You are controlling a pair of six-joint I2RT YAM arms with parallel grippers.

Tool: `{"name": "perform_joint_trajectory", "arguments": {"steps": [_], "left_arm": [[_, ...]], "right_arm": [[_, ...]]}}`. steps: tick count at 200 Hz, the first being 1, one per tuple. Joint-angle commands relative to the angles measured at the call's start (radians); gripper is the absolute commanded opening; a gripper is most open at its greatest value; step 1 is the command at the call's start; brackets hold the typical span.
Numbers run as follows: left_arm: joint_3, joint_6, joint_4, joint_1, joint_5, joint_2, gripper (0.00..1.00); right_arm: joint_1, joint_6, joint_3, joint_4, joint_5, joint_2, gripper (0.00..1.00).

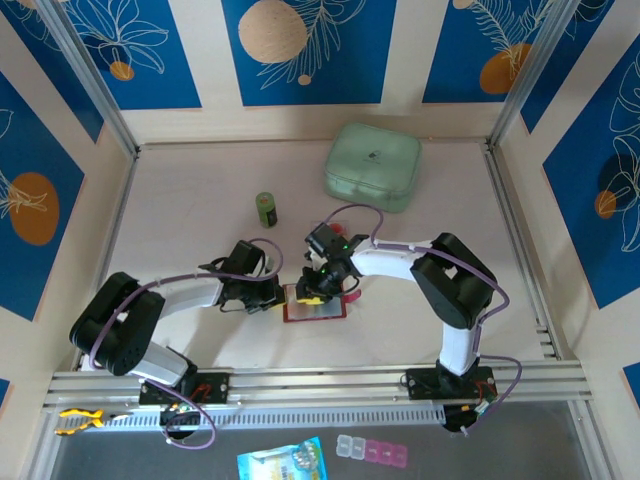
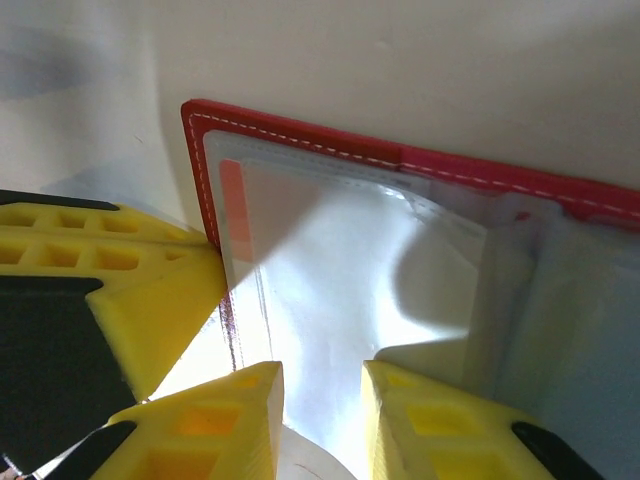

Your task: Take the credit cards out of the card holder

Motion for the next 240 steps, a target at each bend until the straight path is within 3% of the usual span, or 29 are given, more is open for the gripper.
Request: {"name": "perform_joint_trajectory", "arguments": {"steps": [1,127,200,240], "left_arm": [[0.006,0.017,-0.066,-0.008,-0.031,0.004,0.0],[0.032,0.014,-0.055,-0.007,-0.012,0.003,0.0],[0.037,0.029,-0.079,-0.007,-0.027,0.009,0.0],[0.04,0.035,-0.095,-0.007,-0.035,0.009,0.0]], "right_arm": [[-0.02,-0.018,-0.029,-0.034,0.002,-0.037,0.28],[-0.032,-0.014,-0.052,0.027,-0.047,-0.092,0.26],[0.001,-0.011,0.032,0.044,-0.089,0.02,0.25],[0.001,-0.03,0.047,-0.022,-0.034,0.044,0.26]]}}
